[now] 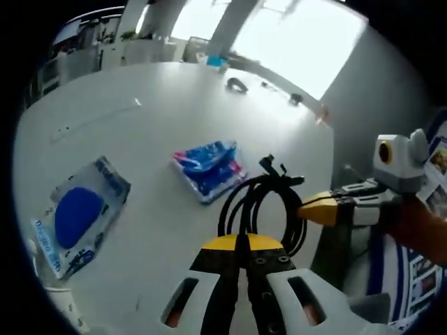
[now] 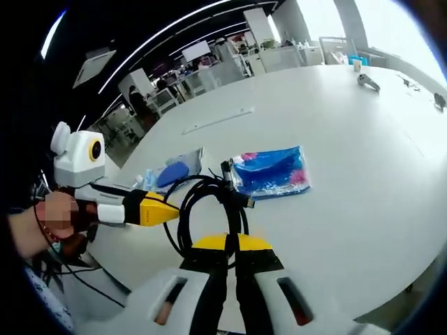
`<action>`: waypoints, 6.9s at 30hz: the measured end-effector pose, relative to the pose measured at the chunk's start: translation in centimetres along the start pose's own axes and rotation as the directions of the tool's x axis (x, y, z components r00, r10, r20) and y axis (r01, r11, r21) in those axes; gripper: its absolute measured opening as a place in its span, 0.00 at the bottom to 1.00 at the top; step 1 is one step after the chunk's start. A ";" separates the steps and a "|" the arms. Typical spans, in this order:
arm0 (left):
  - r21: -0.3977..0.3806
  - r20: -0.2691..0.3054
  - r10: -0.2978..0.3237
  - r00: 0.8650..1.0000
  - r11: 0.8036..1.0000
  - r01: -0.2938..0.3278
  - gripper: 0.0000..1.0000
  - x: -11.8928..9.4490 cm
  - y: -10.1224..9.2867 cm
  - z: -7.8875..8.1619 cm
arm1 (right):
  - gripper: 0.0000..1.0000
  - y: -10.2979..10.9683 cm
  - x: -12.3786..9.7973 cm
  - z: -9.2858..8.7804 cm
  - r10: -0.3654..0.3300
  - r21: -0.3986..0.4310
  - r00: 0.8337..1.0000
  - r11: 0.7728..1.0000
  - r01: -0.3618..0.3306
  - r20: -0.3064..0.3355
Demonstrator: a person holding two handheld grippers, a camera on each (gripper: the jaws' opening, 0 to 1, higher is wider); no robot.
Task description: Arrange the tabletop items into an orderly group along one side of the table until the central work area is clear of visible clutter.
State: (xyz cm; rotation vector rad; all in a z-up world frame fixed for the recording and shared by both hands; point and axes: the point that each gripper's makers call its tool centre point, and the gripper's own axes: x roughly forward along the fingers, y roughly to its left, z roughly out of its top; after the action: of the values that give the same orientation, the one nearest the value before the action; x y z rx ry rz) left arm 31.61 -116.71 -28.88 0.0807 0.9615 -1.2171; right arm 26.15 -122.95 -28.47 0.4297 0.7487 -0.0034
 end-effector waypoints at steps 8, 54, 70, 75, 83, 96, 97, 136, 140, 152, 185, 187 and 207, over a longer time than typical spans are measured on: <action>-0.029 -0.033 0.004 0.999 1.000 -0.005 0.00 1.2 0.6 -0.8 | 0.00 -0.6 0.9 -0.5 0.008 0.019 0.999 1.000 -0.007 -0.051; -0.130 -0.198 0.018 0.980 0.991 -0.045 0.00 5.7 3.5 -3.3 | 0.01 -3.7 5.7 -4.4 -0.003 0.167 0.974 0.985 0.042 -0.226; -0.123 -0.166 0.022 0.986 0.992 -0.043 0.00 5.8 3.9 -3.5 | 0.02 -3.9 6.0 -4.4 -0.019 0.156 0.979 0.986 0.051 -0.204; -0.129 -0.154 0.016 0.988 0.991 -0.036 0.01 5.8 4.0 -3.4 | 0.05 -4.1 6.0 -4.4 -0.029 0.144 0.979 0.988 0.060 -0.204; -0.127 -0.136 0.003 0.991 0.992 -0.021 0.07 5.6 3.9 -3.1 | 0.08 -4.2 6.0 -4.4 -0.037 0.134 0.979 0.989 0.064 -0.199; -0.123 -0.126 0.019 0.992 0.992 -0.035 0.17 5.3 4.4 -2.9 | 0.12 -4.4 5.9 -4.4 -0.054 0.109 0.979 0.991 0.077 -0.197; -0.123 -0.126 0.018 0.992 0.992 -0.034 0.18 5.3 4.4 -2.9 | 0.13 -4.4 5.8 -4.3 -0.054 0.110 0.980 0.991 0.076 -0.194; -0.076 -0.055 -0.010 0.998 0.997 0.005 0.43 3.1 3.9 -1.7 | 0.43 -2.9 5.2 -2.2 -0.047 0.046 0.996 0.998 0.051 -0.075; -0.068 -0.042 -0.006 0.999 0.998 0.003 0.45 2.7 4.1 -1.5 | 0.45 -2.5 5.1 -1.9 -0.040 0.030 0.997 0.999 0.042 -0.063; -0.031 -0.009 0.004 1.000 1.000 -0.004 0.56 1.4 4.7 -0.7 | 0.50 -1.3 5.2 -0.8 -0.022 0.001 0.999 1.000 0.022 -0.030; -0.027 0.082 0.080 0.993 0.997 -0.078 0.58 -4.8 8.7 0.8 | 0.48 4.4 7.1 3.4 0.051 -0.104 0.999 0.993 -0.049 0.016; -0.030 0.086 0.086 0.993 0.996 -0.083 0.57 -5.2 9.1 0.8 | 0.47 4.9 7.3 3.7 0.058 -0.113 0.998 0.992 -0.055 0.020; -0.061 0.132 0.150 0.980 0.988 -0.143 0.58 -9.3 12.6 0.8 | 0.47 9.3 9.5 5.5 0.116 -0.166 0.993 0.980 -0.111 0.017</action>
State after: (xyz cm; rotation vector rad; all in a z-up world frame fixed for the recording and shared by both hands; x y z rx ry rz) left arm 42.11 -105.15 -27.60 0.0262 0.8517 -1.0481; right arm 38.21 -115.17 -27.71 0.3130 0.6913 0.1587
